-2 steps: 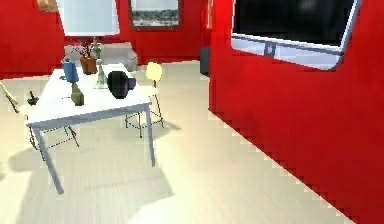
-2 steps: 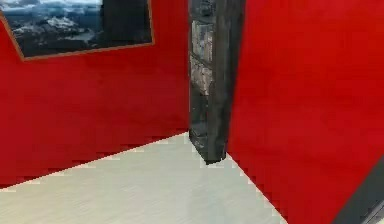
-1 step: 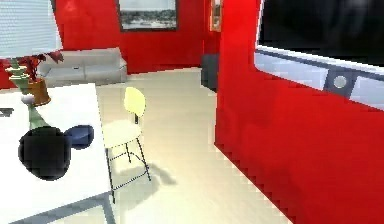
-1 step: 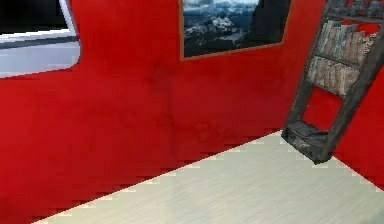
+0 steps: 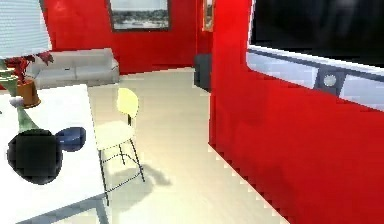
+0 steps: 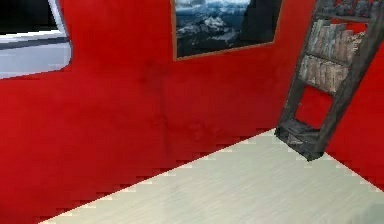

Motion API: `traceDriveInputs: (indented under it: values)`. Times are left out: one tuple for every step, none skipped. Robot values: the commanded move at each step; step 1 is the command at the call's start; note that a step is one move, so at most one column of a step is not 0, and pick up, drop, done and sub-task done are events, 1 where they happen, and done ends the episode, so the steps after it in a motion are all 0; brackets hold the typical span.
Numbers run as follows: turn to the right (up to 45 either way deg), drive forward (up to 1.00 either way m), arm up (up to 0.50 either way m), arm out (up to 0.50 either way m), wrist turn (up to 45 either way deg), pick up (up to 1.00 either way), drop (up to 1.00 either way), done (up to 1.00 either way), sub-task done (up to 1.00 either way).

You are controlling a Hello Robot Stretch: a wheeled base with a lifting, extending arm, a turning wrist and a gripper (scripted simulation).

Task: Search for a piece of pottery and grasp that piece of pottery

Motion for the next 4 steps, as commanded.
traceDriveInputs:
  values:
    - [15.0,0.0,0.0,0.0,0.0,0.0,0.0,0.0,0.0]
    - [0.0,0.25,0.0,0.0,0.0,0.0,0.0,0.0,0.0]
    - [-12.0,0.0,0.0,0.0,0.0,0.0,0.0,0.0,0.0]
    - [0.0,0.4,0.0,0.0,0.0,0.0,0.0,0.0,0.0]
